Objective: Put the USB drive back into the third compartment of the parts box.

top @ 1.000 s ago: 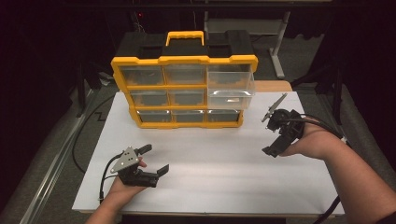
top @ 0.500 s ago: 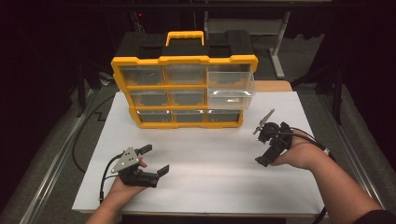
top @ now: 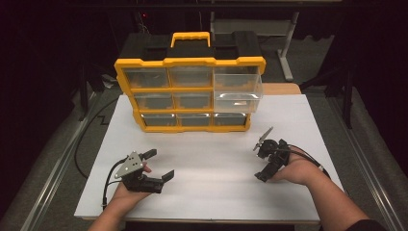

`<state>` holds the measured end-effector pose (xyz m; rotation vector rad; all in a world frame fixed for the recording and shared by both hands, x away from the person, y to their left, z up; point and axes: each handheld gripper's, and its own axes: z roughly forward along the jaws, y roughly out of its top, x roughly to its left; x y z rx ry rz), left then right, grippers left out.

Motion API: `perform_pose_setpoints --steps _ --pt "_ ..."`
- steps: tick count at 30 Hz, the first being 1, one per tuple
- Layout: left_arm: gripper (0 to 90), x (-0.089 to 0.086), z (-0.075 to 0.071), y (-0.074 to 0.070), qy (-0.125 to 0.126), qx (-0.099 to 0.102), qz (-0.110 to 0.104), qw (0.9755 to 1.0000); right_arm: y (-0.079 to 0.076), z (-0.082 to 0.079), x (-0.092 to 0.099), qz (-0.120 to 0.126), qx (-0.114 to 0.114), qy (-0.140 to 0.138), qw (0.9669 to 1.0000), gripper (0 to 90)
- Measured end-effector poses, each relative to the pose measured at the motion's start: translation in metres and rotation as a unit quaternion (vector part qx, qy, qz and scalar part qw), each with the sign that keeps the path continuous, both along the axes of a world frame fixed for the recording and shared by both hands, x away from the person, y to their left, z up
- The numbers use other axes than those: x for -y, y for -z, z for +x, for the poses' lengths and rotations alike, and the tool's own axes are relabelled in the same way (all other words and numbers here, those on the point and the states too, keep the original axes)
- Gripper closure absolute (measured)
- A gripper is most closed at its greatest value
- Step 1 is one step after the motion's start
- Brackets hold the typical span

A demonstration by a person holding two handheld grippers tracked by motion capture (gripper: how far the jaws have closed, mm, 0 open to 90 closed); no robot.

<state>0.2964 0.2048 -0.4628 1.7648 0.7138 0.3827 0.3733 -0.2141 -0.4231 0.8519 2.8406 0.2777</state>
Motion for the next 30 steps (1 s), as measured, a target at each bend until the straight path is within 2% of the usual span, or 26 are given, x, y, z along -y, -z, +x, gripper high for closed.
perform_pose_setpoints --steps 2,4,7,9,12,14,16,18,20,22,24,26,28,30 --pt "0.2 0.000 0.000 0.000 -0.001 -0.001 0.000 1.0000 0.006 -0.002 0.001 0.015 0.007 0.002 0.9999 0.0" --pt "0.2 -0.001 0.001 0.000 -0.004 -0.004 -0.002 1.0000 0.009 -0.004 0.004 0.037 0.023 0.010 0.9990 0.0" --pt "0.2 -0.001 0.001 0.000 -0.008 -0.007 -0.001 0.9999 0.014 -0.008 0.009 0.077 0.045 0.028 0.9957 0.0" --pt "0.2 -0.001 0.002 0.000 -0.009 -0.008 0.000 0.9999 0.018 -0.012 0.013 0.105 0.061 0.035 0.9920 0.0" --pt "0.2 -0.001 0.002 0.000 -0.010 -0.012 0.001 0.9999 0.024 -0.016 0.017 0.155 0.083 0.051 0.9831 0.0" --pt "0.2 -0.001 0.002 0.001 -0.011 -0.015 0.001 0.9998 0.028 -0.020 0.018 0.177 0.098 0.059 0.9776 0.0" --pt "0.2 -0.001 0.003 0.001 -0.011 -0.018 0.000 0.9998 0.030 -0.023 0.019 0.206 0.114 0.072 0.9692 0.0" --pt "0.2 -0.003 0.004 0.000 -0.011 -0.022 -0.007 0.9997 0.032 -0.025 0.019 0.226 0.131 0.075 0.9624 0.0" --pt "0.2 -0.004 0.005 -0.001 -0.017 -0.026 -0.012 0.9995 0.033 -0.028 0.018 0.246 0.148 0.085 0.9540 0.0" --pt "0.2 -0.006 0.006 0.000 -0.023 -0.029 -0.011 0.9993 0.033 -0.031 0.018 0.270 0.169 0.096 0.9430 0.0" --pt "0.2 -0.007 0.007 0.000 -0.028 -0.032 -0.007 0.9991 0.033 -0.035 0.017 0.299 0.186 0.104 0.9301 0.0" --pt "0.2 -0.008 0.009 0.000 -0.032 -0.035 -0.004 0.9989 0.032 -0.039 0.016 0.325 0.197 0.108 0.9187 0.0" --pt "0.2 -0.008 0.011 0.001 -0.031 -0.041 0.000 0.9987 0.031 -0.042 0.016 0.340 0.207 0.111 0.9106 0.0" --pt "0.2 -0.008 0.011 0.002 -0.030 -0.043 0.002 0.9986 0.029 -0.047 0.017 0.354 0.223 0.114 0.9010 0.0"
